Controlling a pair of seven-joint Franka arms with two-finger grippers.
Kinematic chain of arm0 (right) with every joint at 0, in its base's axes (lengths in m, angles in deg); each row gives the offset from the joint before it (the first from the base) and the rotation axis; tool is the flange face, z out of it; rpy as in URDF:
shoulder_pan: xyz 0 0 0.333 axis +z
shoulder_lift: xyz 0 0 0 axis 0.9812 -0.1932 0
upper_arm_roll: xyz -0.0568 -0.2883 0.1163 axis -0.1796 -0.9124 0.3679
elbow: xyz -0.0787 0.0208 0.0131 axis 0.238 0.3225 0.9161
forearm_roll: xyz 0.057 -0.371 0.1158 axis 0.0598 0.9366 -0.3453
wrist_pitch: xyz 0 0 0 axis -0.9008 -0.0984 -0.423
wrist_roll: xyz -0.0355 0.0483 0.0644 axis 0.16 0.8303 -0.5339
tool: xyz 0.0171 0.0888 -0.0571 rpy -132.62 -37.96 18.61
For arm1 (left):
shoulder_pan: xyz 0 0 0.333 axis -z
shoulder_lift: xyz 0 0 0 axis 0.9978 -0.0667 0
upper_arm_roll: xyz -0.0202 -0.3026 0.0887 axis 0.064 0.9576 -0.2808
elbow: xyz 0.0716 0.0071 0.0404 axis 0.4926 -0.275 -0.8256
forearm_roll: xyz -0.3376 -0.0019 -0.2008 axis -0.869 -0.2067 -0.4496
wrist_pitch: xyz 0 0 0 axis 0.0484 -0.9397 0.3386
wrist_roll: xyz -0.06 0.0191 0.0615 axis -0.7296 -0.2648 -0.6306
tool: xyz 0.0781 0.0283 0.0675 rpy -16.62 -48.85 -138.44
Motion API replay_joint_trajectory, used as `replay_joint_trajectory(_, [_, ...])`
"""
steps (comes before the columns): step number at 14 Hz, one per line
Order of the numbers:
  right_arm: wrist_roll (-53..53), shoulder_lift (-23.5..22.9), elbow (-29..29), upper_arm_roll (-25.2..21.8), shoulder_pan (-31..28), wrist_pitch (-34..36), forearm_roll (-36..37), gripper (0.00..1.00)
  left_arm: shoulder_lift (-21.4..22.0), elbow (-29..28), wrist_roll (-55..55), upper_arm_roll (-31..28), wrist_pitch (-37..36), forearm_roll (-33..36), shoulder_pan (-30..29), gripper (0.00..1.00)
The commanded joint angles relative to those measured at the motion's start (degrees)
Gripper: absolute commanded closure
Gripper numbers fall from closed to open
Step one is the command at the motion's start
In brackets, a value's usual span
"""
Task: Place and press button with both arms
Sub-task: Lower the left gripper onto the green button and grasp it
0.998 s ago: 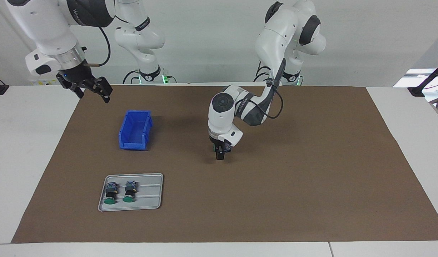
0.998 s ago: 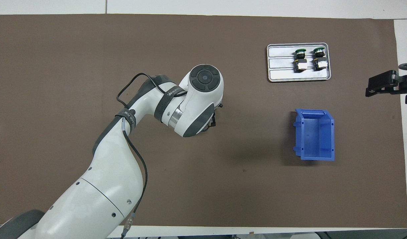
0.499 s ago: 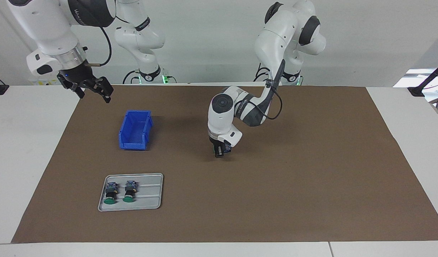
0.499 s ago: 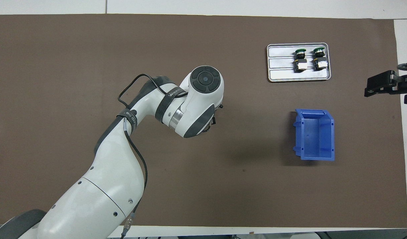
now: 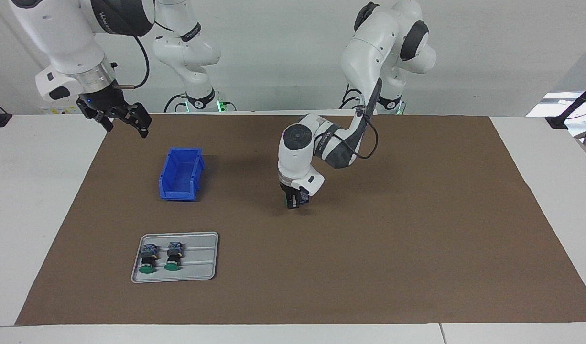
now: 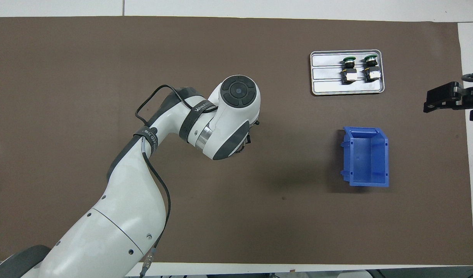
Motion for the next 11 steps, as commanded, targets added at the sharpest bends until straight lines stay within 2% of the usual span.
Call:
replay_joint_trajectory(1, [-0.68, 0.80, -1.00, 0.49, -0.48, -0.01, 0.24, 0.01, 5.08, -0.90, -4.00, -0.57, -3.34, -0.22, -1.03, 1.00])
replay_joint_trajectory(2, [-0.68, 0.80, -1.00, 0.49, -0.48, -0.01, 0.24, 0.01, 6.05, -1.25, -4.72, -0.57, -3.34, -2.32, -2.08, 1.00])
replay_joint_trajectory(6, [-0.68, 0.80, -1.00, 0.49, -0.48, -0.01, 0.24, 0.01, 14.65, -5.45, -12.34, -0.57, -3.43, -14.17, -6.30, 1.00])
replay_joint_trajectory(8, [-0.68, 0.80, -1.00, 0.49, -0.48, -0.01, 0.24, 0.01, 15.89, -7.65, -19.19, -0.66, -2.21, -21.02, -6.84, 1.00])
replay_joint_trajectory(11, [-0.94, 0.89, -1.08, 0.40, -0.75, 0.07, 0.15, 0.01, 18.26, -14.59, -29.12, -0.66, 4.98, -32.44, -7.98, 1.00])
